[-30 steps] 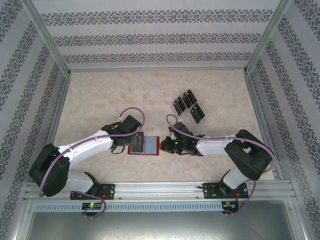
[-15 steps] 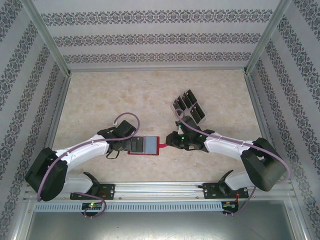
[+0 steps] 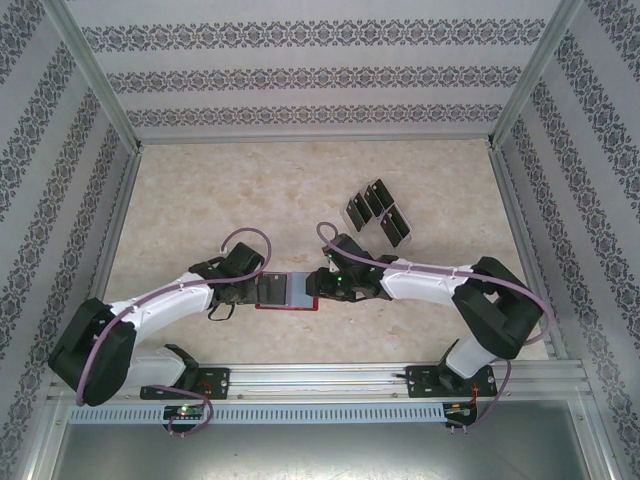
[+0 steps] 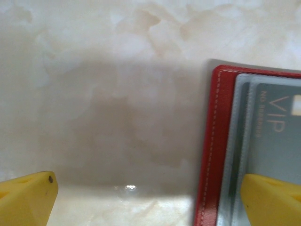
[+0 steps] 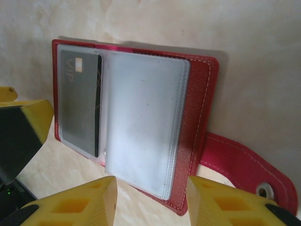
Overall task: Put the credit cards into the card holder
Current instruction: Flip over the card slot in the card holder.
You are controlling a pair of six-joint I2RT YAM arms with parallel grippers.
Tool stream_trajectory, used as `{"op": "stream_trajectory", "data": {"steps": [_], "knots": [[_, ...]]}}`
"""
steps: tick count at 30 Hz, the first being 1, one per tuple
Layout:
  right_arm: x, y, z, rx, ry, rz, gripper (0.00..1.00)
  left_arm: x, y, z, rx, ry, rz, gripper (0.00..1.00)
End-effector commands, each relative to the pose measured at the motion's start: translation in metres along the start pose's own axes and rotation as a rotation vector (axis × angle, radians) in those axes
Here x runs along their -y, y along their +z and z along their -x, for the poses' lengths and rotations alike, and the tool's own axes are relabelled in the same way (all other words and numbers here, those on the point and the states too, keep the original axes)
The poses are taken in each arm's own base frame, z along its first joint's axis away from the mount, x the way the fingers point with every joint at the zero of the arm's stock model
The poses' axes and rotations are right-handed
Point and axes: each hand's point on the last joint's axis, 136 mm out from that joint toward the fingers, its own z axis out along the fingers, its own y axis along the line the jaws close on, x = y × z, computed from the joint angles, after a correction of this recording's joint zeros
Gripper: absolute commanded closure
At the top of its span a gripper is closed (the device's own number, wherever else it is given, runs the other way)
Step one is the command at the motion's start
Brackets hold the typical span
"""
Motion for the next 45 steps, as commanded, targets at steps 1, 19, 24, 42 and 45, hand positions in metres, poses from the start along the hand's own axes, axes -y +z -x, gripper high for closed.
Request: {"op": "stream_trajectory", "data": {"steps": [1,19,24,42,45], "knots": [[-0.004,0.005,0.005,0.012,-0.002,-0.021,0.57,0.011,-0.005,0.012,0.052,0.004,-0.066,0.0],[-0.012,0.023,0.003,-0.019,-0.011,-0.041,0.57,0.005,0.021,-0.012,-0.018,-0.038,-0.055,0.0],[-0.014,0.03,0.003,-0.029,-0.011,-0.045,0.57,0.004,0.023,-0.015,-0.023,-0.042,-0.058,0.0],[-0.043,0.046,0.008,-0.057,0.0,0.036,0.56,0.007,0.02,-0.014,-0.005,-0.067,-0.091,0.0],[-0.046,0.046,0.009,-0.057,0.001,0.042,0.56,0.007,0.009,-0.008,0.034,-0.095,-0.105,0.0]]}}
